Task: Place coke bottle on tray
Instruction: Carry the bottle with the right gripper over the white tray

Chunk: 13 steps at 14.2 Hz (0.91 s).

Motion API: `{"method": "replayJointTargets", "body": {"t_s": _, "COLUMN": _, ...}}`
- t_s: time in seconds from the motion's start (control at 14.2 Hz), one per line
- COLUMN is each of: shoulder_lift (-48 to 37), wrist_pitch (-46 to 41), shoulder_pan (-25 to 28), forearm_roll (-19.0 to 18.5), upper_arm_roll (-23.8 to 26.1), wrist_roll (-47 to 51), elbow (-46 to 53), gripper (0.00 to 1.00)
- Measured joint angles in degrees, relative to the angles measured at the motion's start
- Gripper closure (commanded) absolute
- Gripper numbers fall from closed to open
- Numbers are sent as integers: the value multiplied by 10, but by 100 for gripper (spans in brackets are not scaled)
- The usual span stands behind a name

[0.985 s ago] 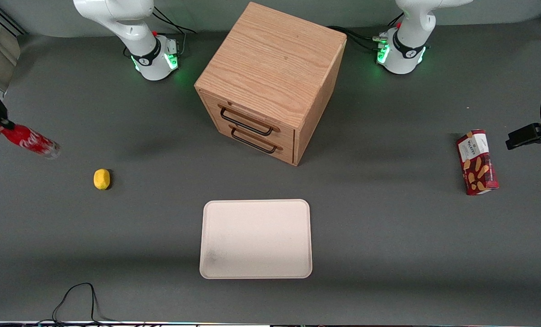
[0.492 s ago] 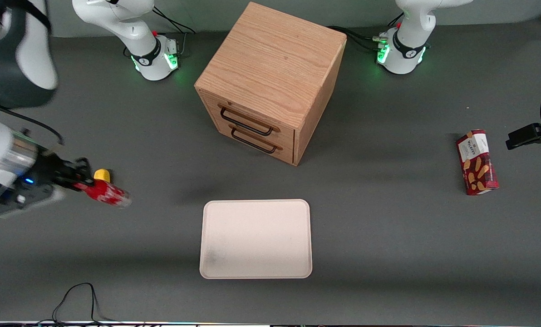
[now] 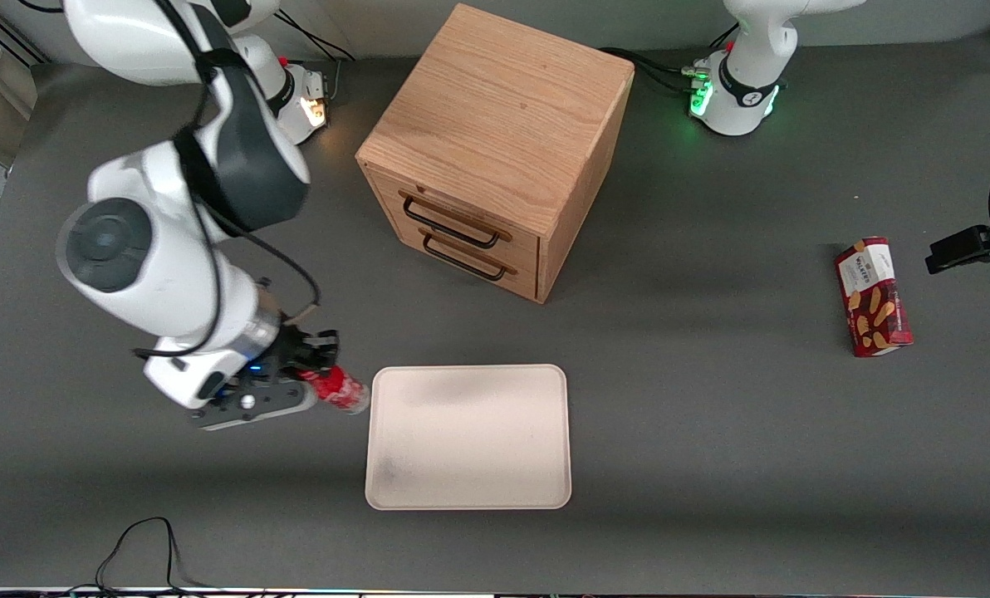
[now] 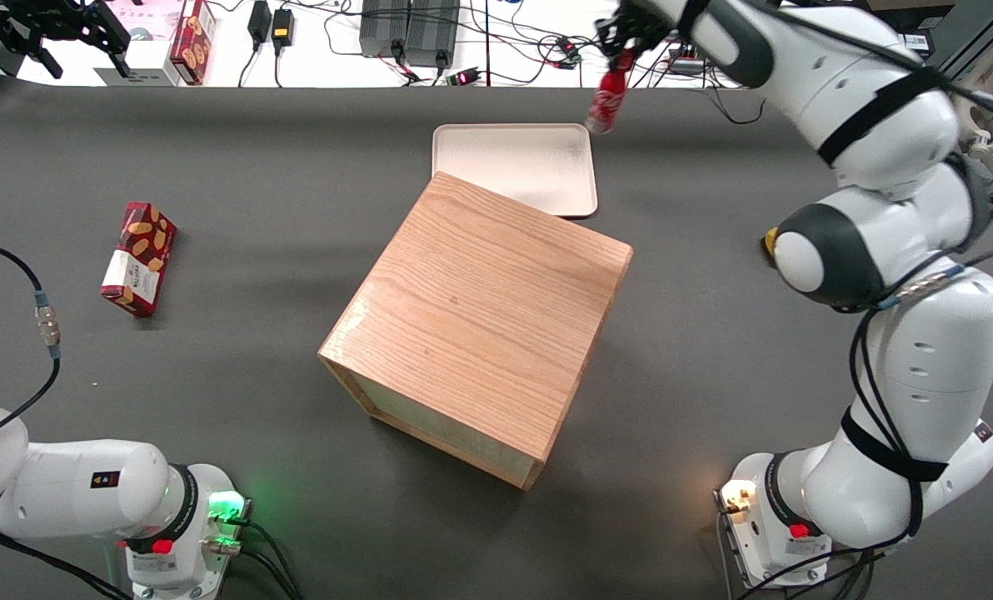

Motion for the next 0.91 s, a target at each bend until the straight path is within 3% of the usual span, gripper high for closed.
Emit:
{"method": "replayJointTargets", "body": {"t_s": 0.35, "shoulder_lift": 25, "wrist_pitch": 33, "shoulder_pan": 0, "forearm_roll": 0, "upper_arm_roll": 12, "wrist_roll": 16, "elbow": 7, "gripper": 97}}
{"method": "replayJointTargets", "body": {"t_s": 0.91, "shoulder_lift": 100, "wrist_pitch": 170, "shoulder_pan": -18, "forearm_roll": 0, "upper_arm_roll": 9, "wrist_roll": -6, "elbow": -34, "gripper": 97}}
